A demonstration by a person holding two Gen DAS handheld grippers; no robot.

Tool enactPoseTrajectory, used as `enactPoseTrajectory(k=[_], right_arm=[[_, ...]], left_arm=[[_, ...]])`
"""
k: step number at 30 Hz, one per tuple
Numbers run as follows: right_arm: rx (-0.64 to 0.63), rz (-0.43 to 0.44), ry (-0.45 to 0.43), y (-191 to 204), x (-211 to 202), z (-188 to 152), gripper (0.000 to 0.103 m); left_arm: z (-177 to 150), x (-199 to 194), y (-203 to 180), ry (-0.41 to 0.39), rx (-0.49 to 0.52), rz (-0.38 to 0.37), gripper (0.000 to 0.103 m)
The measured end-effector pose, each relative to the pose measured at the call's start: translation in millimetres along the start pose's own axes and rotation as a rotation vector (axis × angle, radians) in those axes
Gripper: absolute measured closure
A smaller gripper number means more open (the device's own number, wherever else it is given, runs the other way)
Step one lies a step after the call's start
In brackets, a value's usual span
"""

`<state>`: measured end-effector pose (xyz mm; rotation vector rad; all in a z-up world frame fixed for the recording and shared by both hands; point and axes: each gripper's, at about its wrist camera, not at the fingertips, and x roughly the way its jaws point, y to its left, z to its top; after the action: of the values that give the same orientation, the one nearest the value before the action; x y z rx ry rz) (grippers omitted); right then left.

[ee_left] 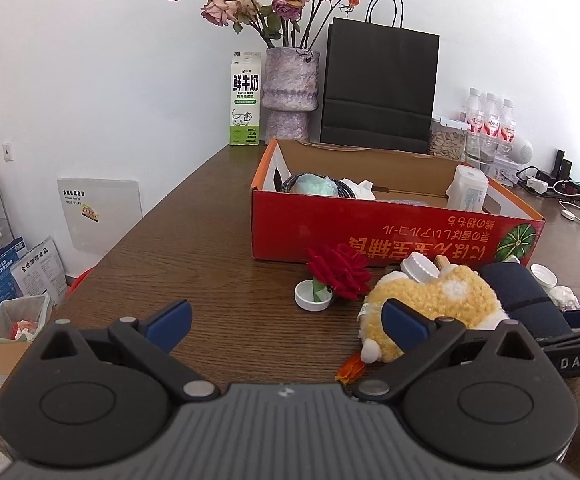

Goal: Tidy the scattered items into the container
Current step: 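Grasp the plush toy with the left gripper while the right gripper grasps the navy pouch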

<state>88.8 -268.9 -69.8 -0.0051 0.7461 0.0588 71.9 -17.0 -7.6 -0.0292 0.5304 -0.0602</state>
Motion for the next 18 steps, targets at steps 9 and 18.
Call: enactPoseTrajectory(k=[9, 18], right_arm=[[0.002, 0.000, -0.041, 1.8, -3.5, -5.6, 0.000], [0.010, 0.031, -0.071, 1.2, -12.3, -4.5, 0.033]], left_arm=[[-1.8, 3.0, 0.0, 0.024, -0.004, 0.004, 0.000], [-1.4, 2.5, -8.7, 0.043, 0.012, -0.006, 0.000]])
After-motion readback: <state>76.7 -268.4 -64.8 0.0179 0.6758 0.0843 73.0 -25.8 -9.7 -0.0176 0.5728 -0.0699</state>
